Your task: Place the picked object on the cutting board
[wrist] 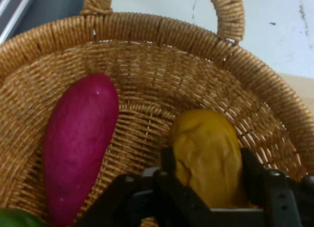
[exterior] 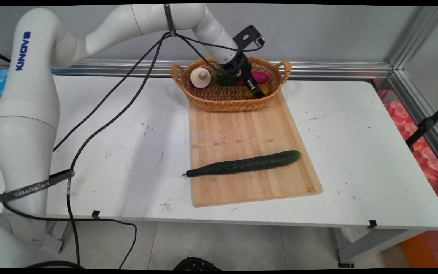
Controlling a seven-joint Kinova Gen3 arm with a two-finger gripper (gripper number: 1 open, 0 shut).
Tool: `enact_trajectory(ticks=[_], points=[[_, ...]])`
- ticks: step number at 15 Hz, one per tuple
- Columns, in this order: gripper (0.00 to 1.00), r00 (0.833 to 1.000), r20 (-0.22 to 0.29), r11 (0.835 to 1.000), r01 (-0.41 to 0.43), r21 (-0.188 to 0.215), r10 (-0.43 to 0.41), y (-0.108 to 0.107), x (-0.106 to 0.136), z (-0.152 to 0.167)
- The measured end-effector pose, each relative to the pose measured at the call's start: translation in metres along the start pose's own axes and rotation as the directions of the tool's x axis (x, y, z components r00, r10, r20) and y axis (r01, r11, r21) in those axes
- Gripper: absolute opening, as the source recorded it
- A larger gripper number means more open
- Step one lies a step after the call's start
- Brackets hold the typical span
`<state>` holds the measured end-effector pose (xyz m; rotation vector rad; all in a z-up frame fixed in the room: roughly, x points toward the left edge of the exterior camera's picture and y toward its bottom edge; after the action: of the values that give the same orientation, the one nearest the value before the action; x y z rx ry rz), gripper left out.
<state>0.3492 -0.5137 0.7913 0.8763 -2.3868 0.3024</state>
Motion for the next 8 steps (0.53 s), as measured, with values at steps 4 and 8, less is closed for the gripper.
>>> enact_trajectory(ticks=[4, 8], points=[[0.0, 1.0, 0.001, 1.0, -0.003, -0.01, 0.003, -0.001, 0.002, 0.002], [0.0, 1.0, -0.004, 1.0, -0.024, 0.004, 0.024, 0.0, 0.013, -0.005]])
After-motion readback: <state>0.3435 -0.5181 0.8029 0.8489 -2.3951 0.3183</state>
